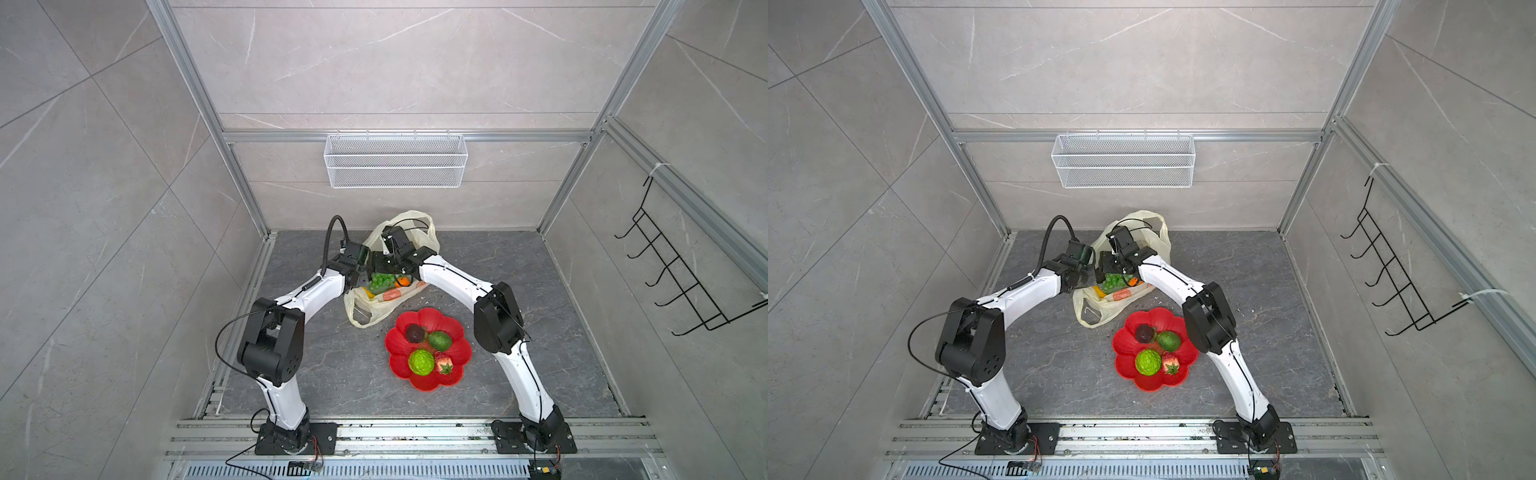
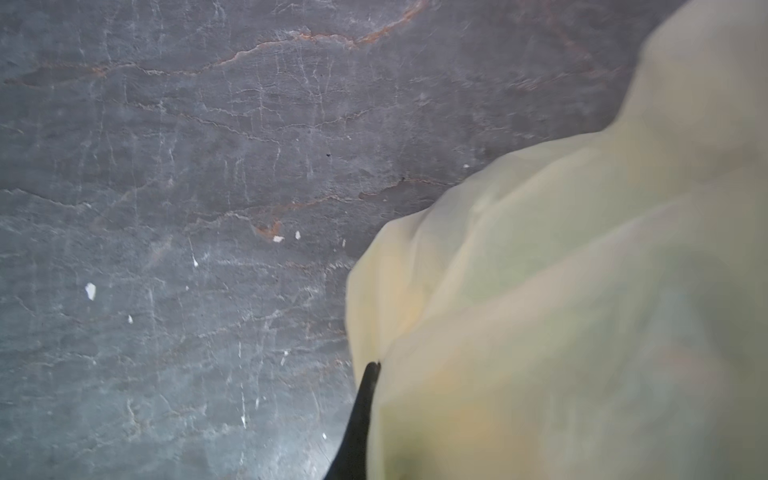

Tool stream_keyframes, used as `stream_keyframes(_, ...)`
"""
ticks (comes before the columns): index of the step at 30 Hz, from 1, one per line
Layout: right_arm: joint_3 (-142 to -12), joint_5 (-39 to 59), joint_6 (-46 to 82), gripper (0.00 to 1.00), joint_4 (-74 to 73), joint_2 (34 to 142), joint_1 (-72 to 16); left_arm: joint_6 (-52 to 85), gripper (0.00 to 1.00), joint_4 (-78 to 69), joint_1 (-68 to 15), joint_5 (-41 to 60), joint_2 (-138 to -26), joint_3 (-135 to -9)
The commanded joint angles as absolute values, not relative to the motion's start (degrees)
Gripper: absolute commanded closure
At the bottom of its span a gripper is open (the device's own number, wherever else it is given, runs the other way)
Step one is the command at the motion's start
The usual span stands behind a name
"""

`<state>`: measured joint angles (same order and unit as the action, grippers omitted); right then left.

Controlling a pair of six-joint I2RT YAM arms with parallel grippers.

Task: Take the fake fruits out of the plastic bag
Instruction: 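Grasp the dark speckled avocado inside the bag with the right gripper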

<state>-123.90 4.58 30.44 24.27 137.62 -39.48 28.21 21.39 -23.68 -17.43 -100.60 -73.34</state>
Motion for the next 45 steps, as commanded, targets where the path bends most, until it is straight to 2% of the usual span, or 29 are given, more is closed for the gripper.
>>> stream_keyframes(1,-129.4,5.4,29.0,0.37,29.3,142.1,-41.5,32.9,1.0,17.5,-23.2,-16.3,-96.6,-70.6)
stream_keyframes(12,-146.2,3.3,28.1,0.37,38.9,154.0,-44.2,36.9,1.0,12.4,-19.5,-10.5,-93.9,-61.0)
stream_keyframes(18,-158.6,-4.4,29.0,0.3,48.8,161.1,-45.4,37.8,1.0,9.8,-19.6,-8.7,-92.1,-57.7)
stream_keyframes(23,-155.9,-8.5,30.5,0.28,49.6,159.8,-45.4,38.8,1.0,7.9,-19.6,-8.7,-90.4,-55.1)
stream_keyframes(27,-153.0,-9.0,31.1,0.34,49.0,157.6,-45.4,38.6,1.0,8.6,-19.6,-11.0,-89.4,-54.7)
stream_keyframes(34,-139.1,-6.4,31.8,0.33,37.9,150.7,-45.0,38.3,1.0,8.6,-18.8,-11.1,-88.9,-54.5)
stream_keyframes(37,-141.2,-8.0,33.1,0.33,38.6,152.6,-44.3,39.7,1.0,7.2,-19.0,-10.1,-87.3,-52.4)
stream_keyframes(45,-157.8,-10.6,32.5,0.32,46.1,164.0,-44.3,40.8,1.0,6.5,-22.2,-10.6,-82.8,-48.4)
